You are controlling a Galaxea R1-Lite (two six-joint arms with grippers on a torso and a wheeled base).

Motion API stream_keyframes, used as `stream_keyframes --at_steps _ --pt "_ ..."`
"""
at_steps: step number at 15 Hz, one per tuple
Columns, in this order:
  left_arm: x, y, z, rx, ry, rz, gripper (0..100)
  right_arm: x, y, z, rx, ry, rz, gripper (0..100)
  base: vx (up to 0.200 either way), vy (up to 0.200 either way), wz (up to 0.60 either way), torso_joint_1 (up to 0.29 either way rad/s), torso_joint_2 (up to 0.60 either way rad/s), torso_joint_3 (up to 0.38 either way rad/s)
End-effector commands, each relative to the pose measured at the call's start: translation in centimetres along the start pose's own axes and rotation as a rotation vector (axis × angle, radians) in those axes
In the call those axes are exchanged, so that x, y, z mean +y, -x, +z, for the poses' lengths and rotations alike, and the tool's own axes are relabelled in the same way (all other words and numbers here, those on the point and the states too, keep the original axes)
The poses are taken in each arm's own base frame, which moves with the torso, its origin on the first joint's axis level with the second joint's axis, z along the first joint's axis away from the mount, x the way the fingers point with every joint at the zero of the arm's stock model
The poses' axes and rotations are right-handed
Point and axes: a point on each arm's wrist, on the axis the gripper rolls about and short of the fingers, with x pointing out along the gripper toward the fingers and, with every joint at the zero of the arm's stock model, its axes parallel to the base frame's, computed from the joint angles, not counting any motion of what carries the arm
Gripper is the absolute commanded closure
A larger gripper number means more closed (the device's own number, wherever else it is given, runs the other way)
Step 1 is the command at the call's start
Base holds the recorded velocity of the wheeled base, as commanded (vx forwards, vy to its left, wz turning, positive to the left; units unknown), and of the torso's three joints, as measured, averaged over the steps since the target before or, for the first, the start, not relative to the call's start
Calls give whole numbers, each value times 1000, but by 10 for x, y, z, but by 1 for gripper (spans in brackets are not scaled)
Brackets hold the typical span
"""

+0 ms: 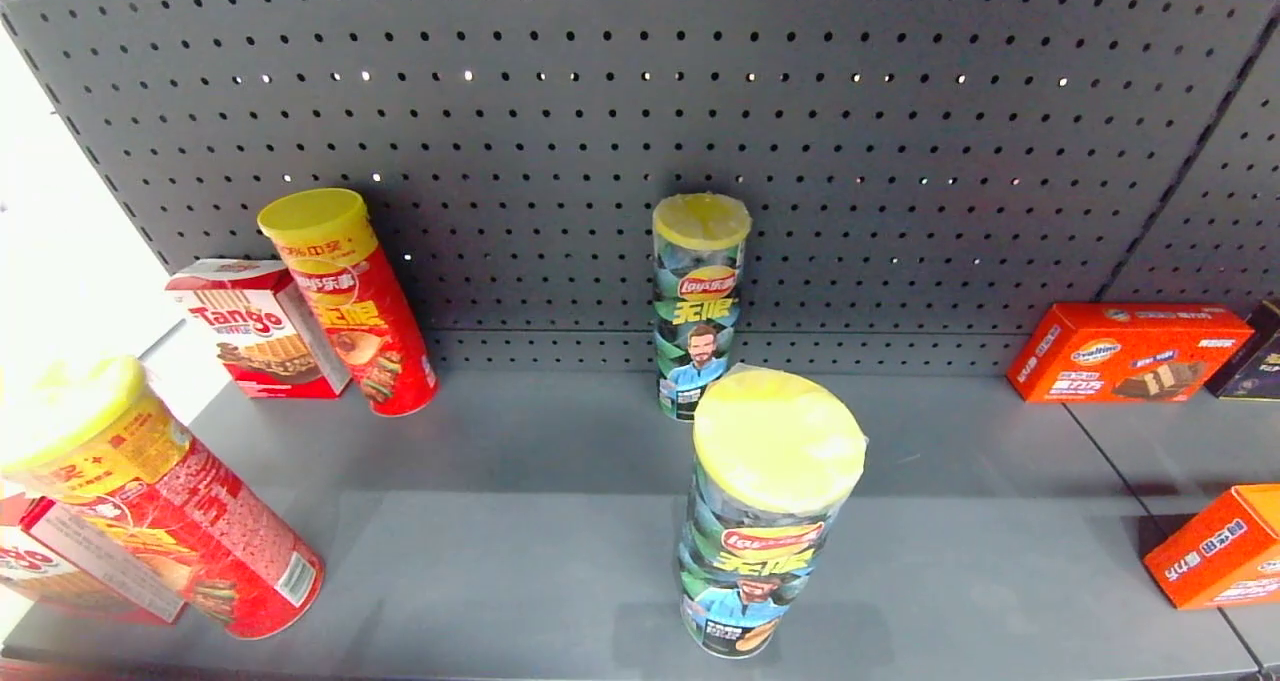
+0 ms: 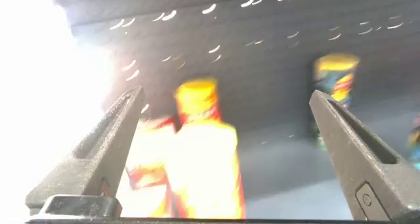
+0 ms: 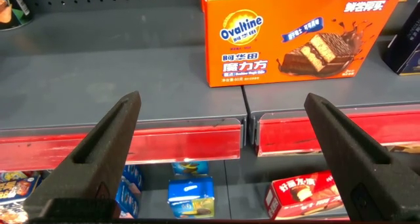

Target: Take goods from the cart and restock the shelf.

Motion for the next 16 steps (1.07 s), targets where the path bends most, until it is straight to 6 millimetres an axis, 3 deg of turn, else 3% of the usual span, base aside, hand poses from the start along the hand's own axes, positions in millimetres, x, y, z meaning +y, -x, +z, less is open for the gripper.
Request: stream_keyframes --at_steps 1,5,8,12,16 --pt "-6 43 -8 -11 -1 99 0 0 0 0 1 0 1 0 0 0 0 0 0 0" --pt "-20 56 -51 74 0 202 0 0 0 0 1 0 1 0 0 0 0 0 0 0" --pt "-28 57 -99 142 53 -41 0 0 0 0 1 0 1 0 0 0 0 0 0 0" --pt "-32 69 -122 328 97 -104 0 0 0 0 -1 0 1 0 0 0 0 0 0 0" --pt "-32 69 -123 342 164 -96 0 0 0 0 1 -1 1 0 0 0 0 0 0 0"
